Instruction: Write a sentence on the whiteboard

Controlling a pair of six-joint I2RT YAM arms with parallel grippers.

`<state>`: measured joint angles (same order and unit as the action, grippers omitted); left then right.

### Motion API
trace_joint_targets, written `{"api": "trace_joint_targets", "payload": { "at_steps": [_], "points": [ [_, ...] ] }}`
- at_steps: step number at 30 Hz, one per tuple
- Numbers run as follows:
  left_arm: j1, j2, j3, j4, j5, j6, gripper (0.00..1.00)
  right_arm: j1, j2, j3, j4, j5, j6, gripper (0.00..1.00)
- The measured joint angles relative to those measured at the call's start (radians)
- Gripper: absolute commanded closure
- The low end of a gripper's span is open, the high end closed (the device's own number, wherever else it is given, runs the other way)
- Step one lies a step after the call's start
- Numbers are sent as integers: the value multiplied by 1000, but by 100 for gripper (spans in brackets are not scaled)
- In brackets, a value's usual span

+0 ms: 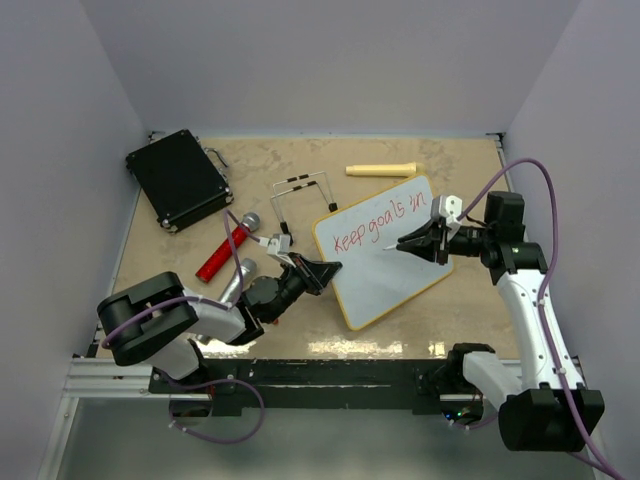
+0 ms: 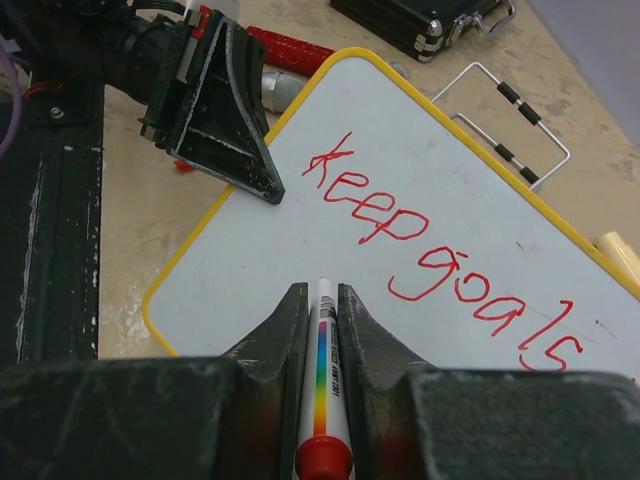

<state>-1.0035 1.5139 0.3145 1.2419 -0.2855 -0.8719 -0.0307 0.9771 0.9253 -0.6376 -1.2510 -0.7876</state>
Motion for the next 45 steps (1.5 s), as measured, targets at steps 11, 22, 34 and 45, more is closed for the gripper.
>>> {"api": "trace_joint_targets", "payload": {
  "at_steps": [11,22,34,45],
  "points": [
    [0,3,-24,24,-3,-29,100,3,0,-2,-18,-33,-19,100],
    [-1,-2,-32,-6,-37,-112,100,3,112,20,-291,-69,-307,100],
    [-1,12,-10,-16,-20,-110,100,19,154,107,-514,-24,-548,100],
    [0,12,40,-80,11,-112,100,20,-173,27,-96,105,-78,100]
  ]
}}
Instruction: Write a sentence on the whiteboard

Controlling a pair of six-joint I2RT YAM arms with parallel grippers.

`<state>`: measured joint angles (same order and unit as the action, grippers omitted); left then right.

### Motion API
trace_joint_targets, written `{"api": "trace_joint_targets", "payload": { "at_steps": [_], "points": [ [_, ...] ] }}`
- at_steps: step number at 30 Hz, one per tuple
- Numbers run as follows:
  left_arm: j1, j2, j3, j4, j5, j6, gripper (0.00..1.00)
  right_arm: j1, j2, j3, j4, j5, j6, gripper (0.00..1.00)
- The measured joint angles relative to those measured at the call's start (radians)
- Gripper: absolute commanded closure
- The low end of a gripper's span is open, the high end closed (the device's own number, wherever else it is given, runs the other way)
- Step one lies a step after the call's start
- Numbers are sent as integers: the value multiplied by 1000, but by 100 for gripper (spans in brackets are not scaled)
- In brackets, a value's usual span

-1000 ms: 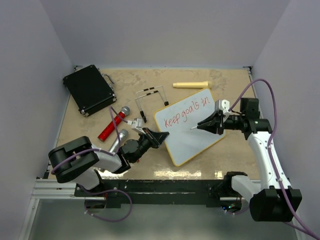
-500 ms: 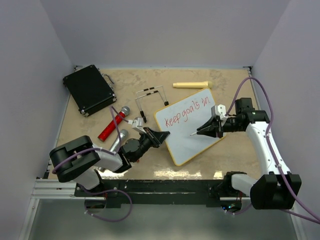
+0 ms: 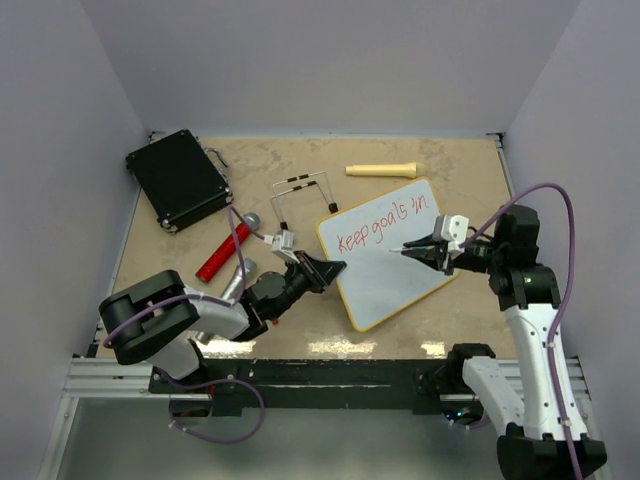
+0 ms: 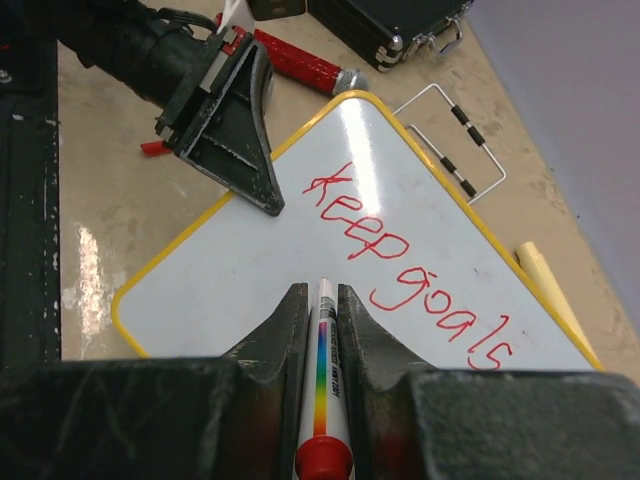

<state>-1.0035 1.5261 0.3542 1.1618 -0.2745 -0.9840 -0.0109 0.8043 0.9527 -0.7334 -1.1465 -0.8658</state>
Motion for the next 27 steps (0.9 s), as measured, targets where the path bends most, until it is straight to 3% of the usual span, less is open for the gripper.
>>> {"api": "trace_joint_targets", "payload": {
  "at_steps": [5,9,16,27],
  "points": [
    [0,0,19,-19,39,7,100,2,65,-23,45,-32,51,100],
    [0,23,20,4,56,5,100,2,144,-24,-24,-30,-36,100],
    [0,64,21,42,57,-26,100,36,117,-53,-70,-52,-142,100],
    [-6,75,28,47,32,-28,100,185,87,-80,65,13,-18,100]
  ]
}}
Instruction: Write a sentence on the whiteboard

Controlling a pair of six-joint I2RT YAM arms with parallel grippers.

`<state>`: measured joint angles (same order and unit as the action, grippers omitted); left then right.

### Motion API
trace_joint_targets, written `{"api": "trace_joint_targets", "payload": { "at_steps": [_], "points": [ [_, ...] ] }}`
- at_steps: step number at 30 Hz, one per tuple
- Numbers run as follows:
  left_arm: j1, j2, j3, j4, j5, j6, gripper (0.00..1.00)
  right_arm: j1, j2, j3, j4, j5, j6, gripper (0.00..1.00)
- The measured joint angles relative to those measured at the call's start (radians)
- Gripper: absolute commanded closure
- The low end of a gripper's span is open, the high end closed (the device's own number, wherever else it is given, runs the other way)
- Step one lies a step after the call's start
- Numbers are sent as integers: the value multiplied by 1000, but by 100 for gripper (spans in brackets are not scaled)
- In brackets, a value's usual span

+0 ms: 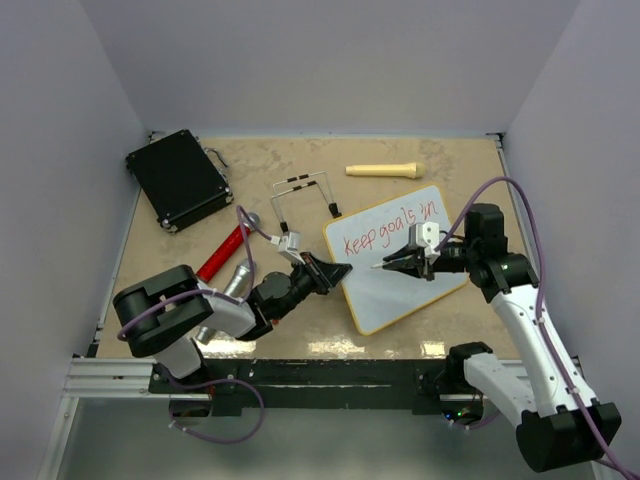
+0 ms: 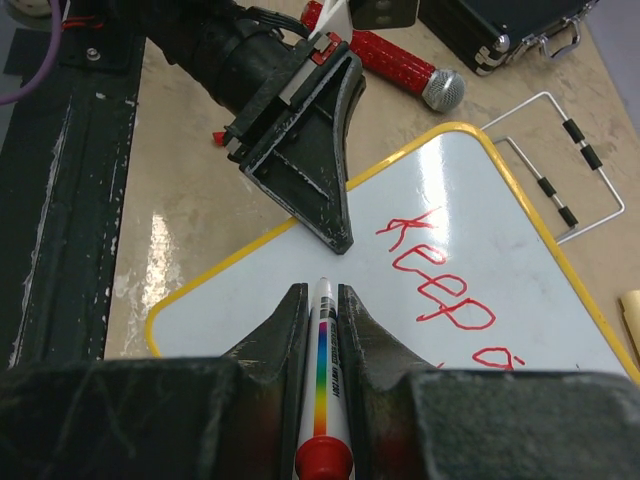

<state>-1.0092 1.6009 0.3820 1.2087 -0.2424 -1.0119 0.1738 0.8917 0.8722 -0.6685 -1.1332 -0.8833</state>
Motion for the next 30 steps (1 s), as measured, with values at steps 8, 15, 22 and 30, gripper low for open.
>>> {"api": "trace_joint_targets", "payload": {
  "at_steps": [8,15,22,30],
  "points": [
    [1,8,19,-9,0,2,100,23,-8,-19,7,9,-24,100],
    [3,27,24,7,-1,0,100,24,3,-19,-44,19,-100,100],
    [5,28,-11,47,0,-1,100,24,62,-18,-98,48,-146,100],
    [8,28,-66,101,0,-18,100,42,64,-17,-147,61,-200,100]
  ]
}}
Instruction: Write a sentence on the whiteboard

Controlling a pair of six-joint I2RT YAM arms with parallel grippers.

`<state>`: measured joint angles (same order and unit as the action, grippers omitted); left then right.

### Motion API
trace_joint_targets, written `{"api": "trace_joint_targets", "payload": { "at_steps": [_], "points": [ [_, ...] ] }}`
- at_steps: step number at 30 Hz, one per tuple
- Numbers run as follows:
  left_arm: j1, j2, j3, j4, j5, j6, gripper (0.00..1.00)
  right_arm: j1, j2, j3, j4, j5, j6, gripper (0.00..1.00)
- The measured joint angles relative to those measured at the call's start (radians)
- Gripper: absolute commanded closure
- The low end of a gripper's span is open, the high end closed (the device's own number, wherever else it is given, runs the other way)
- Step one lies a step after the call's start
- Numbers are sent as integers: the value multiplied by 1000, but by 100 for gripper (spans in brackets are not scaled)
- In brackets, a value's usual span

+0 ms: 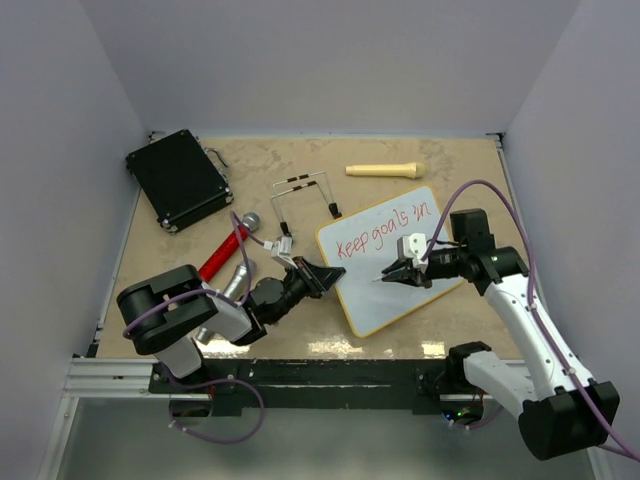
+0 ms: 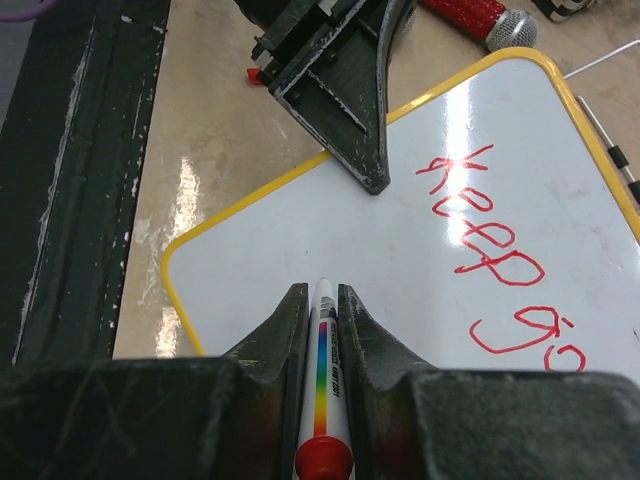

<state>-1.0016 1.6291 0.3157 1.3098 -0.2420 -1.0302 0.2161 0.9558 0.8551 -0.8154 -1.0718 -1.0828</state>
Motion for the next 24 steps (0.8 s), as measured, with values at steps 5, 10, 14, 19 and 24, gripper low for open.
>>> {"api": "trace_joint_targets", "payload": {
  "at_steps": [5,10,14,19,24],
  "points": [
    [0,1,-17,12,0,-15,100,31,11,1,-10,11,-10,100],
    [2,6,-17,12,-2,-26,100,57,17,1,18,39,38,100],
    [2,6,-17,12,-9,-28,100,104,10,1,111,86,146,100],
    [2,6,-17,12,-16,-31,100,159,7,-2,220,138,248,100],
    [2,17,-12,13,-20,-41,100,216,19,-40,319,189,319,100]
  ]
}}
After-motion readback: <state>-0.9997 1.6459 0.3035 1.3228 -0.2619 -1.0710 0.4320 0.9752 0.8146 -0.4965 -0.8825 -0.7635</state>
